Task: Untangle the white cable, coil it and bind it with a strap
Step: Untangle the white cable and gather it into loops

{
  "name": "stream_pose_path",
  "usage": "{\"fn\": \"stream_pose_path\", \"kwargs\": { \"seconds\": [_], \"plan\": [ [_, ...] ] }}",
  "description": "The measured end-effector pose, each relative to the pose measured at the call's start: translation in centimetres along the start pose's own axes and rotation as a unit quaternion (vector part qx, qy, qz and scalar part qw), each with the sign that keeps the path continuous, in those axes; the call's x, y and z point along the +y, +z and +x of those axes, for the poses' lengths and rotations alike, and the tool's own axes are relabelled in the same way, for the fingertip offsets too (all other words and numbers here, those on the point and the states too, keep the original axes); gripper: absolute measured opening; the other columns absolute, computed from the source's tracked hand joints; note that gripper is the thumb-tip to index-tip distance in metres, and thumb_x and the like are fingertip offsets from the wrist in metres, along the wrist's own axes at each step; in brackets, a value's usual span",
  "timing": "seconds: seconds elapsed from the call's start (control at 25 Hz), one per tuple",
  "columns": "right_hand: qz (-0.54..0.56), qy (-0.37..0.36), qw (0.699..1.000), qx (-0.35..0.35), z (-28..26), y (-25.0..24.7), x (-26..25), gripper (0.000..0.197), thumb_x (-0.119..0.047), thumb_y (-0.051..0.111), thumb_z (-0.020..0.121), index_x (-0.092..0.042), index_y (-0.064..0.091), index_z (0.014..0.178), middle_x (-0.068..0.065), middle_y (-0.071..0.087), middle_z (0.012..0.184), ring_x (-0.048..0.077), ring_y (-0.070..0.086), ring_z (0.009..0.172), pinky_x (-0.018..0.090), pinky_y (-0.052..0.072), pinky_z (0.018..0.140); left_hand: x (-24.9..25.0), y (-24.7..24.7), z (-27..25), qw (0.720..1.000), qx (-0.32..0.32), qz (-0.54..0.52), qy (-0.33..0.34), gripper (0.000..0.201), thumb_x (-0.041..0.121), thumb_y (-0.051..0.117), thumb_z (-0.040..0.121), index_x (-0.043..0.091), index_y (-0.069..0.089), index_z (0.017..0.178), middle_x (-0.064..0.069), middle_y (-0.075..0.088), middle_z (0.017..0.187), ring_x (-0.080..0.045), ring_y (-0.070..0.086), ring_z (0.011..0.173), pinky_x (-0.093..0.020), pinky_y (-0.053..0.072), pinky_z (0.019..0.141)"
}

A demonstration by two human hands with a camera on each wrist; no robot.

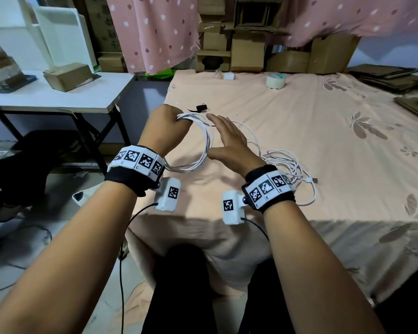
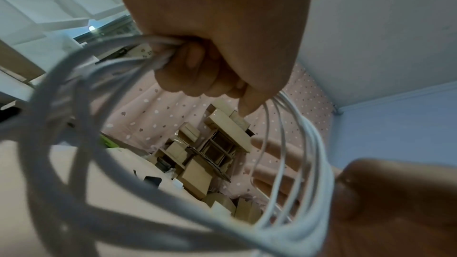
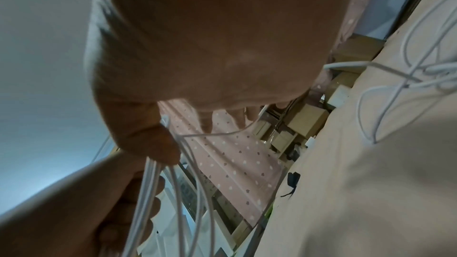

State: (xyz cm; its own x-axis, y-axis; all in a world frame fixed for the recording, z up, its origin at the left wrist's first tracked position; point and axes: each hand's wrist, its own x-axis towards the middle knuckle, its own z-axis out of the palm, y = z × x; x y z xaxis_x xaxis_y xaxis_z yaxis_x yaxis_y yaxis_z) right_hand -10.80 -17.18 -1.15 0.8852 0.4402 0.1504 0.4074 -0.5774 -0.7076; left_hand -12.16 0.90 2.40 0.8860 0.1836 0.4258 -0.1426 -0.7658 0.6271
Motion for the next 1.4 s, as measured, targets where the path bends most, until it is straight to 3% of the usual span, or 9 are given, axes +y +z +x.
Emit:
{"fn": "stream_pose_path", "kwargs": {
  "seconds": [0.12, 0.24, 0.44, 0.56, 0.68, 0.96, 1.08, 1.2, 1.4],
  "plan": [
    [-0.029, -0.004, 0.999, -0.022, 0.8, -0.1, -0.1, 0.097, -0.033, 0.052, 0.061, -0.038, 0.029, 0.155, -0.001, 0.018, 0.168, 0.013, 0.001, 0.157, 0.045, -0.003, 0.125, 0.0, 0.2, -0.1, 0.999, -0.008, -0.004, 0.033, 0.038, 0.014, 0.059, 0.086, 0.005, 0.041, 0.054, -0.004, 0.028, 0.049, -0.02, 0.024, 0.052, -0.031, 0.023, 0.051],
    [-0.125, 0.027, 0.991, 0.03, 1.2, -0.5, 0.3, 0.063, -0.042, 0.055, 0.073, -0.031, 0.055, 0.135, -0.001, 0.056, 0.14, 0.022, 0.038, 0.142, 0.045, 0.019, 0.118, -0.1, 0.0, -0.1, 0.999, 0.03, 0.004, 0.019, 0.041, 0.016, 0.058, 0.086, 0.009, 0.035, 0.051, -0.006, 0.027, 0.049, -0.023, 0.023, 0.055, -0.032, 0.021, 0.051],
    [-0.371, 0.144, 0.901, 0.171, 0.5, -1.0, 1.8, 0.026, -0.028, 0.043, 0.098, -0.018, 0.065, 0.088, 0.008, 0.074, 0.097, 0.032, 0.066, 0.098, 0.04, 0.034, 0.096, -0.6, 0.0, 0.0, 0.996, 0.071, 0.002, -0.06, 0.037, 0.016, 0.051, 0.08, 0.011, 0.028, 0.052, -0.008, 0.023, 0.052, -0.025, 0.018, 0.061, -0.034, 0.016, 0.05],
    [-0.025, 0.148, 0.974, 0.172, 0.8, -0.6, 2.0, 0.029, -0.028, 0.045, 0.095, -0.012, 0.066, 0.084, 0.012, 0.076, 0.087, 0.035, 0.069, 0.089, 0.042, 0.055, 0.084, -1.0, 0.4, 0.1, 0.989, 0.076, -0.054, -0.112, 0.039, 0.019, 0.052, 0.083, 0.012, 0.03, 0.052, -0.006, 0.024, 0.053, -0.022, 0.02, 0.06, -0.034, 0.017, 0.053],
    [0.287, 0.121, 0.943, 0.12, 0.5, 0.8, 0.7, 0.017, -0.024, 0.051, 0.097, -0.021, 0.066, 0.089, 0.004, 0.075, 0.087, 0.021, 0.071, 0.082, 0.041, 0.056, 0.076, -1.4, 1.1, -0.1, 0.955, 0.073, -0.213, -0.195, 0.045, 0.026, 0.058, 0.082, 0.019, 0.031, 0.046, -0.003, 0.025, 0.054, -0.021, 0.025, 0.058, -0.033, 0.025, 0.053],
    [0.448, 0.011, 0.893, 0.038, -0.8, 2.7, 0.0, 0.025, -0.039, 0.064, 0.097, -0.019, 0.064, 0.112, 0.012, 0.076, 0.11, 0.026, 0.073, 0.104, 0.043, 0.052, 0.098, -1.4, 1.9, -0.1, 0.87, 0.09, -0.383, -0.296, 0.031, 0.027, 0.06, 0.09, 0.017, 0.042, 0.067, -0.003, 0.032, 0.06, -0.02, 0.031, 0.051, -0.023, 0.029, 0.044],
    [0.425, -0.009, 0.902, 0.073, -0.9, 2.9, -0.8, 0.016, -0.008, 0.067, 0.095, -0.009, 0.061, 0.11, 0.02, 0.072, 0.091, 0.027, 0.072, 0.082, 0.026, 0.055, 0.077, -1.4, 2.3, -0.2, 0.863, 0.099, -0.386, -0.312, 0.029, 0.028, 0.06, 0.091, 0.015, 0.045, 0.069, -0.005, 0.036, 0.061, -0.021, 0.036, 0.051, -0.024, 0.032, 0.045],
    [0.384, -0.004, 0.916, 0.115, -0.6, 3.0, -0.2, 0.009, 0.001, 0.056, 0.096, -0.005, 0.062, 0.101, 0.013, 0.062, 0.065, 0.028, 0.064, 0.065, 0.035, 0.052, 0.074, -1.5, 2.5, -0.4, 0.853, 0.091, -0.403, -0.319, 0.023, 0.024, 0.062, 0.093, 0.012, 0.049, 0.078, -0.004, 0.038, 0.063, -0.018, 0.036, 0.046, -0.024, 0.036, 0.045],
    [0.34, 0.022, 0.929, 0.146, -0.2, 2.9, 0.0, 0.022, -0.001, 0.045, 0.101, -0.009, 0.063, 0.091, 0.005, 0.044, 0.057, 0.017, 0.053, 0.049, 0.034, 0.053, 0.067, -1.6, 2.2, -0.9, 0.972, 0.092, -0.144, -0.16, 0.066, 0.019, 0.08, 0.073, 0.014, 0.045, 0.129, -0.007, 0.052, 0.117, -0.024, 0.056, 0.102, -0.035, 0.047, 0.091]
  ]
}}
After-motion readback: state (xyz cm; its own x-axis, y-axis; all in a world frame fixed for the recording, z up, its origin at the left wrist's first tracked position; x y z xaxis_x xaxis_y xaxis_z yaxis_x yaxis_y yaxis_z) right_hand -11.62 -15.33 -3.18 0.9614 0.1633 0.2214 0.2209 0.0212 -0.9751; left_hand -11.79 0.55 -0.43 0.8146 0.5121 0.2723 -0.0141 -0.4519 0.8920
